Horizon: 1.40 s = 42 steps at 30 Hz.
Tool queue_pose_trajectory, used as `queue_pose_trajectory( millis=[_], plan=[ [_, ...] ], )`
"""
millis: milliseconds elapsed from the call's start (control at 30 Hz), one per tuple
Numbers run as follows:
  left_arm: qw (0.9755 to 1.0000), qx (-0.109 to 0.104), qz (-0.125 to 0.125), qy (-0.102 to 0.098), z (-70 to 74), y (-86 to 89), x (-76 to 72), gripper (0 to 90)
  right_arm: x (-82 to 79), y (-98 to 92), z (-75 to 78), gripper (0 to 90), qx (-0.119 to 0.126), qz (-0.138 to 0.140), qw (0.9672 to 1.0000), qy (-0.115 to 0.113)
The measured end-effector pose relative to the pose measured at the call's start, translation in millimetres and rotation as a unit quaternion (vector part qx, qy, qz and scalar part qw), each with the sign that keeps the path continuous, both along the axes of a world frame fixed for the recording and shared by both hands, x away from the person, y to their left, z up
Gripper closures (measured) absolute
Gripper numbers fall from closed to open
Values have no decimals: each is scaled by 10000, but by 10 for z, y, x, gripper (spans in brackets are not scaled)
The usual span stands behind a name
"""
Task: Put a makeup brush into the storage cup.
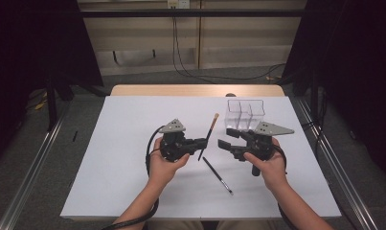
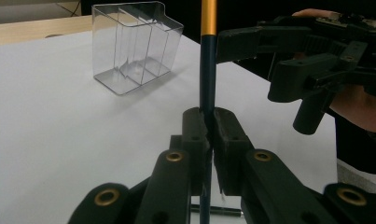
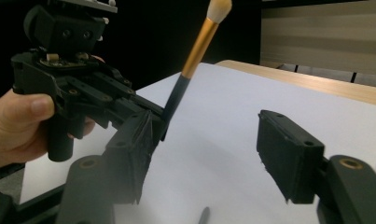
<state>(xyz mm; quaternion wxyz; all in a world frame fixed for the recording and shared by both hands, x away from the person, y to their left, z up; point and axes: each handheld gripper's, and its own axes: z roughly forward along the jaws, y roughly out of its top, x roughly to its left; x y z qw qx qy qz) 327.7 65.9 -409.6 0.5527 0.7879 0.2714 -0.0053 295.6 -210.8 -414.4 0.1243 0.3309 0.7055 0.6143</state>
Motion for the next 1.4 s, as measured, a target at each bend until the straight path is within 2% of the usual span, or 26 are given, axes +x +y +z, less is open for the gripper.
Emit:
queue_pose_trajectory(
  millis=[133,433,567,733,833,1100,1400],
  plan=[
    [10000,3,11,-7,-1,-4,-6,842,16,40,10,376,44,15,10000,42],
    [10000,0,-22,-68,-5,-20,-23,842,42,124,30,458,245,91,9995,185],
    [10000,29,-34,-68,-12,-37,-31,841,43,151,42,485,238,97,9995,202],
    [9999,13,-69,-91,-12,-61,-49,842,44,180,36,563,352,147,9988,309],
    [9999,43,-100,-117,-8,-77,-61,842,44,190,32,577,397,152,9985,342],
    [9997,-1,-183,-132,1,-88,-73,842,58,210,22,694,496,138,9979,389],
    [9993,-30,-257,-287,4,-98,-85,841,71,229,3,825,658,264,9963,478]
  ],
)
